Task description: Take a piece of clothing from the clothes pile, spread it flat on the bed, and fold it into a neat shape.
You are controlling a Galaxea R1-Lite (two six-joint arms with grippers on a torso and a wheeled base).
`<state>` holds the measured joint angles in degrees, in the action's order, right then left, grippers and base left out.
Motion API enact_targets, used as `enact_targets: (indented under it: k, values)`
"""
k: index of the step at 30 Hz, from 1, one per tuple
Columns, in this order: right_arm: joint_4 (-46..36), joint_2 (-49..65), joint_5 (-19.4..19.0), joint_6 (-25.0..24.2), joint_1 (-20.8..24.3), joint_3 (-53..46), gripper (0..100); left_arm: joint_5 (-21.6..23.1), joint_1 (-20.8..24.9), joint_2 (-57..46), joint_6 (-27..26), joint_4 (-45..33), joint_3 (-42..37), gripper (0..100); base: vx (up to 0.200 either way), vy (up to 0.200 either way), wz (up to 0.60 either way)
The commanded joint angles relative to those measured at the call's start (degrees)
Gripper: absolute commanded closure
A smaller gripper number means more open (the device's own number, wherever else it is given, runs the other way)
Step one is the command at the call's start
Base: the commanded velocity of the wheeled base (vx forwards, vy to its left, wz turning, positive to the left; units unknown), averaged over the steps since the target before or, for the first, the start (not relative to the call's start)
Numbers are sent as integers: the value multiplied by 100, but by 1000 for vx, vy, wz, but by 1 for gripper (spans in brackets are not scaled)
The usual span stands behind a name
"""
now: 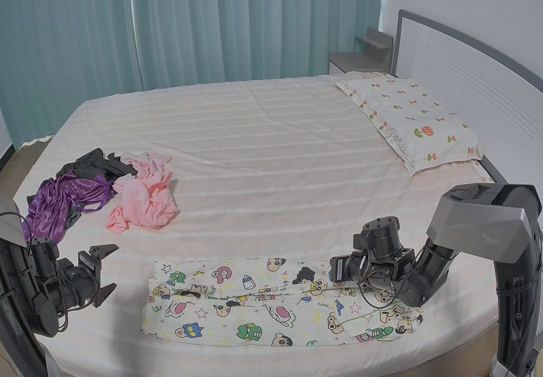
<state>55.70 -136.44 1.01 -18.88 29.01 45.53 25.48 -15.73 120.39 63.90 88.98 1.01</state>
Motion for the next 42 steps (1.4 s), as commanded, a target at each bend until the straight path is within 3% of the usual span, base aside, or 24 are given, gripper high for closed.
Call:
enact_targets:
  k: [1,8,9,11,17,18,22,24,26,28,30,33,34,40,42]
  values:
    - [2,144,4,-1,43,-106,100,1,-1,10,-1,93,-101,0,0,0,0]
    - [451,689,-5,-54,148,-756,100,1,17,10,-45,93,-101,0,0,0,0]
    - [503,768,-22,-72,148,-871,0,1,26,10,-71,93,-101,0,0,0,0]
    - [618,917,-31,-142,148,-1143,0,1,87,-51,-62,93,-101,0,0,0,0]
    - [1672,1348,-5,-678,43,-2154,0,-157,826,-306,-106,85,-101,0,0,0,0]
    - [2252,1515,-5,-871,-19,-2611,0,-184,1212,-306,-361,85,-84,0,0,0,0]
    - [3202,1550,-5,-977,-80,-3323,0,-219,1924,-297,-1038,23,-5,0,0,0,0]
    - [3421,1532,-13,-994,-106,-3472,0,-263,2065,-297,-1178,-65,57,0,0,0,0]
    - [3430,1568,-31,-1179,-124,-3613,0,-412,2364,-288,-1591,-680,242,0,0,0,0]
    - [3430,1568,-31,-1267,-115,-3639,0,-456,2399,-280,-2005,-873,250,0,0,0,0]
    - [3430,1568,-40,-1285,-115,-3718,0,-430,2197,-192,-2945,-856,286,0,0,0,0]
    - [3430,1568,-40,-1285,-106,-3745,0,-430,2135,-165,-3112,-856,303,0,0,0,0]
    - [3430,1541,-75,-1285,-54,-3885,0,-438,1924,-78,-3657,-979,725,0,0,0,0]
    - [3430,1524,-66,-1285,96,-3859,0,-298,1740,-104,-3639,-2025,1182,0,0,0,0]
    - [3430,1506,-66,-1276,104,-3868,0,80,1537,-95,-3639,-2271,1261,0,0,0,0]
